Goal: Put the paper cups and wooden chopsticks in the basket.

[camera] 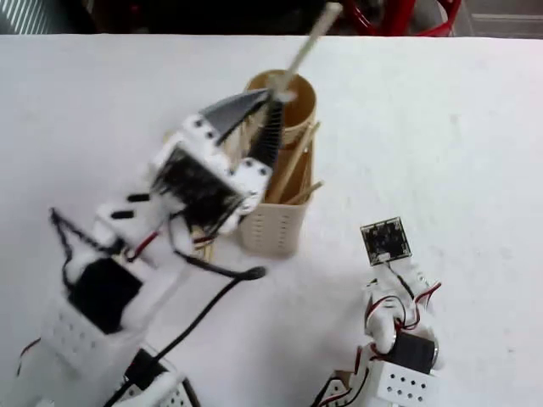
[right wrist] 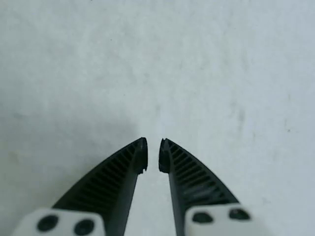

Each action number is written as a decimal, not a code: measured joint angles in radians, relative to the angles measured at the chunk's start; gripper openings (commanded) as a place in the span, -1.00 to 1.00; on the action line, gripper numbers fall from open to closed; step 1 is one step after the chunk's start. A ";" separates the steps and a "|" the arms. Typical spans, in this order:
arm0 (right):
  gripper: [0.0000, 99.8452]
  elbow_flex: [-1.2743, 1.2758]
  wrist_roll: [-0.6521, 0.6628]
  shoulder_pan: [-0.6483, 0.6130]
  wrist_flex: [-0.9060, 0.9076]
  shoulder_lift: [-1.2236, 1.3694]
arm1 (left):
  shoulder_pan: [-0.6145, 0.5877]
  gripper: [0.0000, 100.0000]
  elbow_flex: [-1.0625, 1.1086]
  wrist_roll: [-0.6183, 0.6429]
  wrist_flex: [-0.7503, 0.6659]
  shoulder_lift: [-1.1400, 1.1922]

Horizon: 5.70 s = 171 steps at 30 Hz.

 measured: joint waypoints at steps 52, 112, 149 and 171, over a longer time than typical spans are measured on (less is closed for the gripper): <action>-0.89 0.000 0.000 0.000 0.000 0.000 | 0.029 -0.81 -0.077 -0.002 0.018 0.196; -0.89 0.000 0.000 0.000 0.000 0.000 | -0.749 -0.69 -0.284 0.071 0.411 1.229; -0.89 0.000 0.000 0.000 0.000 0.000 | -0.743 -0.96 -0.546 0.041 0.628 1.445; -0.89 0.000 0.000 0.000 0.000 0.000 | -0.448 -0.95 -0.192 0.187 0.641 0.514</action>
